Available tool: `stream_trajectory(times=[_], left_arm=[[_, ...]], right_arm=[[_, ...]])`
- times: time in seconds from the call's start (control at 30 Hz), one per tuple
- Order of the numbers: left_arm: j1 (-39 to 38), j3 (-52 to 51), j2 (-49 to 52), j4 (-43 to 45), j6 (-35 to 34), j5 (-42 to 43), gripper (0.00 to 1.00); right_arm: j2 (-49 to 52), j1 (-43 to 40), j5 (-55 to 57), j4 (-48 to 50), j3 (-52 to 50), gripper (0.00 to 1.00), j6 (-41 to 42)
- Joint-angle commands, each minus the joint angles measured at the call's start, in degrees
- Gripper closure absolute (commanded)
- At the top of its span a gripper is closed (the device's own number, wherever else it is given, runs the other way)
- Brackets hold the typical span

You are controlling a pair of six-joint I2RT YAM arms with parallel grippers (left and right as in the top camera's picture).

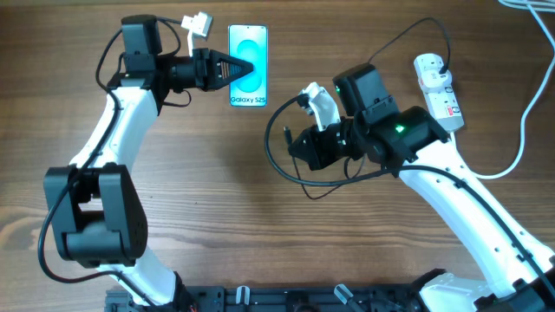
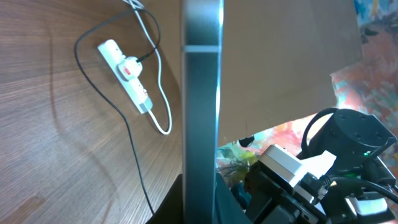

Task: Plug charger to phone and switch on socket
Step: 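Lift the cable plug toward the phone's bottom edge with the right gripper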

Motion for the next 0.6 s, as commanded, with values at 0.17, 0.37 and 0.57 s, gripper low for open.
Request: stream_trajectory(times=[0.17, 0.37, 0.57], left_arm=[[-1.6, 0.6, -1.4, 5.8, -5.2, 1.9, 0.96], [-5.3, 0.6, -1.4, 7.6, -12.7, -7.8, 0.96], [-9.1, 0.6, -1.4, 11.9, -12.7, -9.2, 0.96]], right_arm=[[0.1, 10.7, 21.6, 5.2, 0.4, 0.96, 19.0], [0.1, 11.8, 22.5, 7.1, 0.4, 0.96, 19.6], [0.1, 11.8, 28.1, 7.4, 0.4, 0.96, 21.9]])
